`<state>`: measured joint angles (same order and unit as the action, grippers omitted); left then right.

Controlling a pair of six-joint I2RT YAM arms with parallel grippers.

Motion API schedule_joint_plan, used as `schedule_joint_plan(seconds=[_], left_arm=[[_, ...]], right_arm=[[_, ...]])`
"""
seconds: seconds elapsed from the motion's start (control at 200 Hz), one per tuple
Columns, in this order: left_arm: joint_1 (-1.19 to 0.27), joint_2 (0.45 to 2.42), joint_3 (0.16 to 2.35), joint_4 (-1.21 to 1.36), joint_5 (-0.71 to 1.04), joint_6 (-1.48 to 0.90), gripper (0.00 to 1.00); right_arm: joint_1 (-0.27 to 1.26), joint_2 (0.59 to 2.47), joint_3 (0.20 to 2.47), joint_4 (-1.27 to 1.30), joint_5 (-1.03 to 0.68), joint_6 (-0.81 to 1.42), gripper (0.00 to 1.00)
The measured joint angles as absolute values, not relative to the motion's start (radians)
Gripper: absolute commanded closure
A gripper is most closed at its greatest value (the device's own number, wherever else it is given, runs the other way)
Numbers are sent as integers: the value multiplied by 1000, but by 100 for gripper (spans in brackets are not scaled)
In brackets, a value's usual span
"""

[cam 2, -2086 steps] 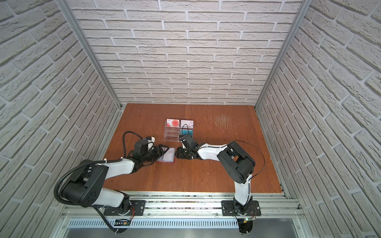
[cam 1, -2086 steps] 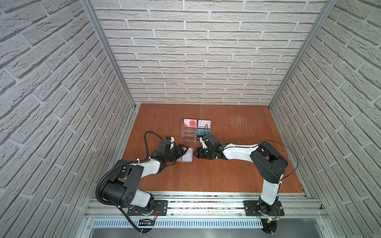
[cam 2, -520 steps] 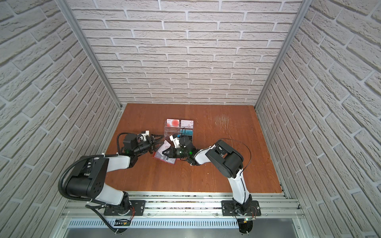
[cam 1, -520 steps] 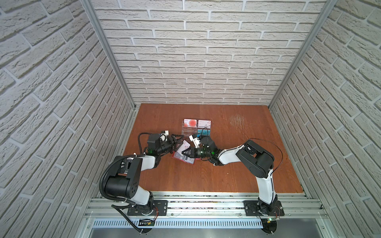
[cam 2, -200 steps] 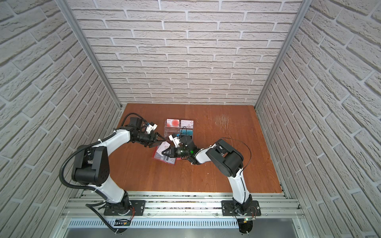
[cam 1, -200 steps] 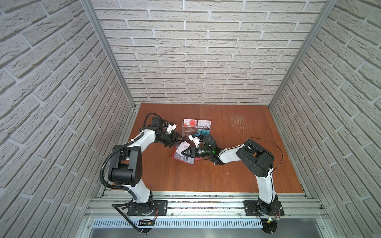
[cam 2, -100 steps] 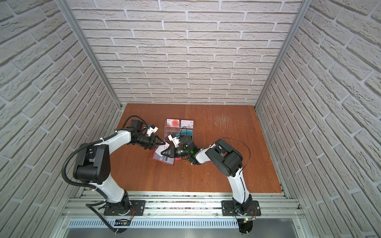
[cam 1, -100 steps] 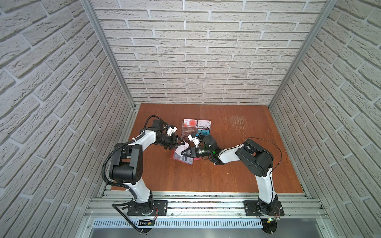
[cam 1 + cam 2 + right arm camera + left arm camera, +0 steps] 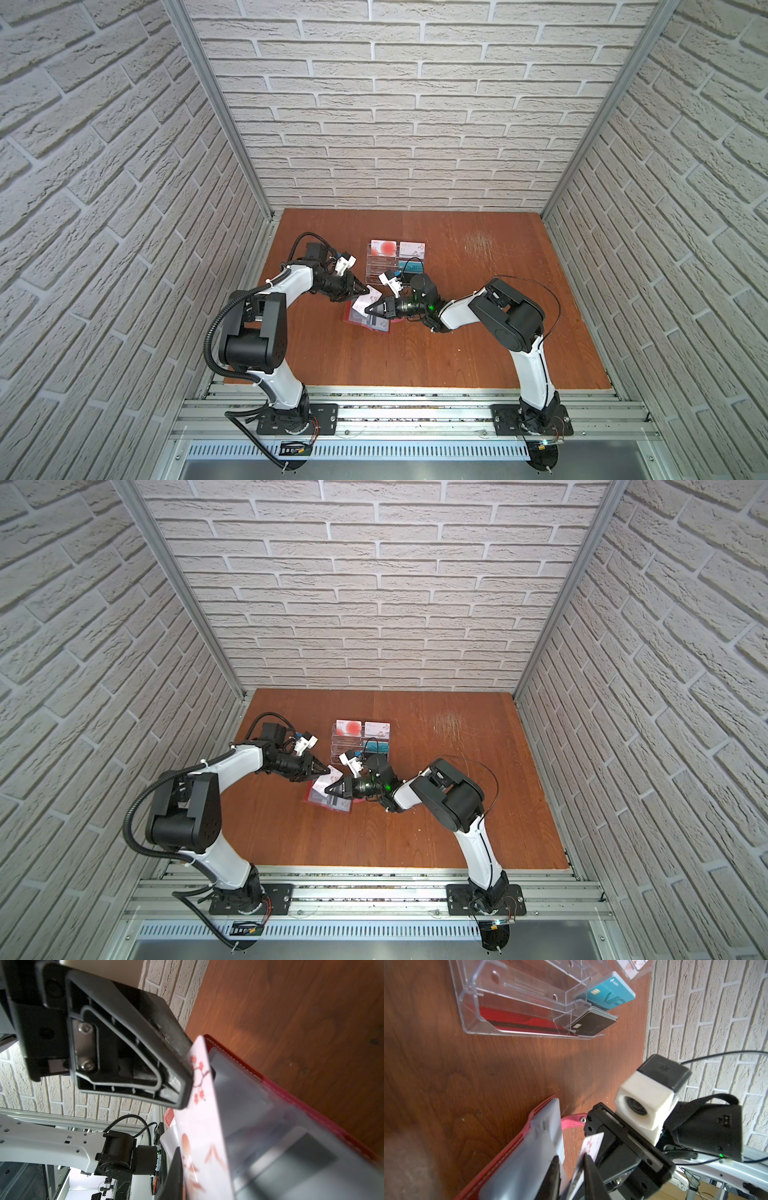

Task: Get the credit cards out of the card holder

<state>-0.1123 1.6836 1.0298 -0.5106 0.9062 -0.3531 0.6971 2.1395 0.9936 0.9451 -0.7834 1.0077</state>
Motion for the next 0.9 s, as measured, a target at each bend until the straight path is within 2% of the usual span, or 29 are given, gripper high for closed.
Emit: schedule_joint_plan(seconds=[0.355,0.495,0.54,0.585,0.665,0.715,0.9], left_arm=[[-117,1681,1028,-487,908,-351,100],[-132,1681,1028,-483,914,-351,100],[-137,1681,1028,-482,914,-351,100],[-140,1681,1028,-482,905,-351,100],[-140,1681,1027,-503,889,-351,100],[-140,1681,1027,-517,881,-351,100],[-124,1681,1028,-554,855,-351,100]], right_arm=[[692,2156,996,954,-811,1027,91],[695,2173,997,949,-817,1036,88],[695,2175,997,945,-817,1039,78],[695,2176,997,947,-815,1038,48],[690,2176,997,968,-799,1039,39],[682,2176,997,975,-783,1040,12],[654,2127,964,949,-741,1016,9]])
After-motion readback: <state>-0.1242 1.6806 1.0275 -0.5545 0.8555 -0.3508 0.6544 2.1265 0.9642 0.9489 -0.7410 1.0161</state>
